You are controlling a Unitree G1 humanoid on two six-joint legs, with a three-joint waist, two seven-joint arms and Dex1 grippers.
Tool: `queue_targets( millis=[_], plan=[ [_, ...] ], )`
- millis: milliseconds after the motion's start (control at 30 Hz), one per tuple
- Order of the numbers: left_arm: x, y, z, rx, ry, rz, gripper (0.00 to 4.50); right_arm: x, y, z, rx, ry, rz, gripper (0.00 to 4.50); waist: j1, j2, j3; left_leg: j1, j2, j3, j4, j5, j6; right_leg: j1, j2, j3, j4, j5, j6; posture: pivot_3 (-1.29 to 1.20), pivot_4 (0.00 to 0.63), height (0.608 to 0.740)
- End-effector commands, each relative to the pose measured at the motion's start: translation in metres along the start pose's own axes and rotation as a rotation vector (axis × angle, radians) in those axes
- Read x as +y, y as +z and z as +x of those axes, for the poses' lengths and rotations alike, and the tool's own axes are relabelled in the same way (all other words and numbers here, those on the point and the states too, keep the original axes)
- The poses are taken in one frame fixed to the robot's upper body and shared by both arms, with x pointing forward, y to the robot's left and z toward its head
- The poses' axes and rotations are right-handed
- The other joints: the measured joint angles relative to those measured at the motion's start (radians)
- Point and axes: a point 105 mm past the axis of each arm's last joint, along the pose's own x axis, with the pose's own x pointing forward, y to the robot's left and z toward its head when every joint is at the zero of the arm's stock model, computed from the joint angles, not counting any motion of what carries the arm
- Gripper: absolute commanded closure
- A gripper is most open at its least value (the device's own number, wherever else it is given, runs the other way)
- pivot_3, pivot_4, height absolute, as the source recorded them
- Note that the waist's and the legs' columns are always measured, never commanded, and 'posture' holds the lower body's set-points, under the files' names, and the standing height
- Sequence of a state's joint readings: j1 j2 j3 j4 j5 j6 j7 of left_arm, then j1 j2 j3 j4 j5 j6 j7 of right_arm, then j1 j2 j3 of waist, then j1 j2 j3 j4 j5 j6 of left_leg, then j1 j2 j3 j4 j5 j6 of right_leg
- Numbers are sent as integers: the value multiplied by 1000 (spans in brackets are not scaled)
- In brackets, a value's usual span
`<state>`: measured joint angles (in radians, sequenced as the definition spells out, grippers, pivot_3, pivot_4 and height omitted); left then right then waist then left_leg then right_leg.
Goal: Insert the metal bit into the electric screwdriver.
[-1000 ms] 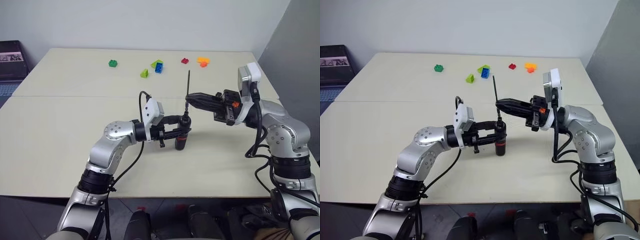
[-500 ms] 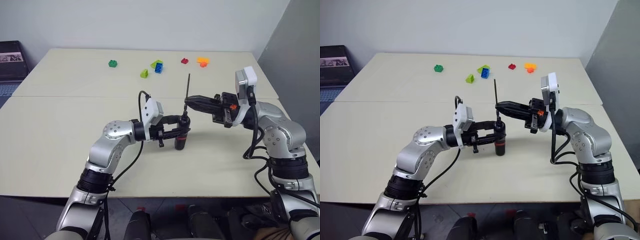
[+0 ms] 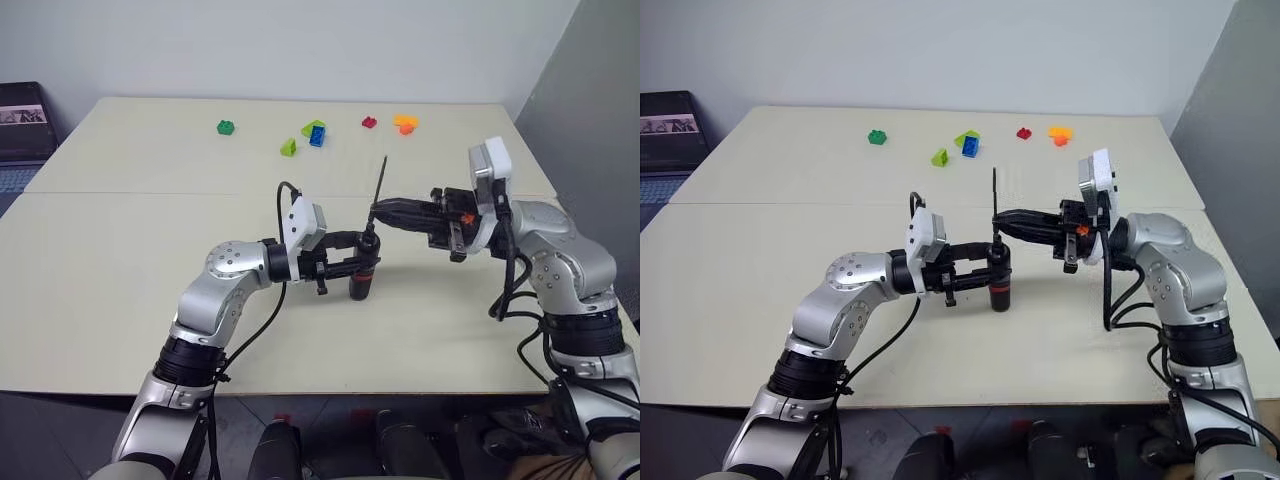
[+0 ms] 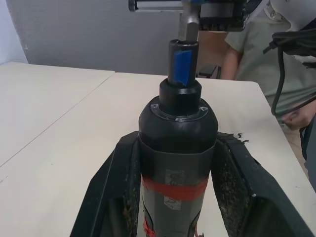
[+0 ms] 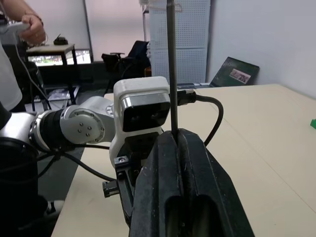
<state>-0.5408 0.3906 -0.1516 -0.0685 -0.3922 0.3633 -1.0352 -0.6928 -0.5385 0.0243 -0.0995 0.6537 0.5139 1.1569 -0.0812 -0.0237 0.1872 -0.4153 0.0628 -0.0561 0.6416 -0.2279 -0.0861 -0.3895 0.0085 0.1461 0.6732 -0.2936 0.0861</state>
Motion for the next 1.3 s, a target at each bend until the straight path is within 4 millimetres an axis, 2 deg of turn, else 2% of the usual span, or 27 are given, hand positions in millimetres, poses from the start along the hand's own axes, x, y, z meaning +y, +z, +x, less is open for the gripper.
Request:
queue_targets(
  millis=[33,333,633,1300],
  plan=[
    [-2,4,2,2,-20,25,2850,-2,-3,0,53,30,-4,4500,0,0,0,0,0,0,0,0,0,0,0,0,0,0,0,0,150,740],
    [-1,4,2,4,-17,31,2850,-8,1,-2,82,36,-1,4500,0,0,0,0,0,0,0,0,0,0,0,0,0,0,0,0,150,740],
    [0,4,2,-2,-5,29,2850,-1,-1,-2,107,30,8,4500,0,0,0,0,0,0,0,0,0,0,0,0,0,0,0,0,150,740],
    [4,3,1,7,10,49,2850,-3,-4,0,225,-99,28,4500,0,0,0,0,0,0,1,0,0,0,0,0,0,-1,1,0,150,740]
  ],
)
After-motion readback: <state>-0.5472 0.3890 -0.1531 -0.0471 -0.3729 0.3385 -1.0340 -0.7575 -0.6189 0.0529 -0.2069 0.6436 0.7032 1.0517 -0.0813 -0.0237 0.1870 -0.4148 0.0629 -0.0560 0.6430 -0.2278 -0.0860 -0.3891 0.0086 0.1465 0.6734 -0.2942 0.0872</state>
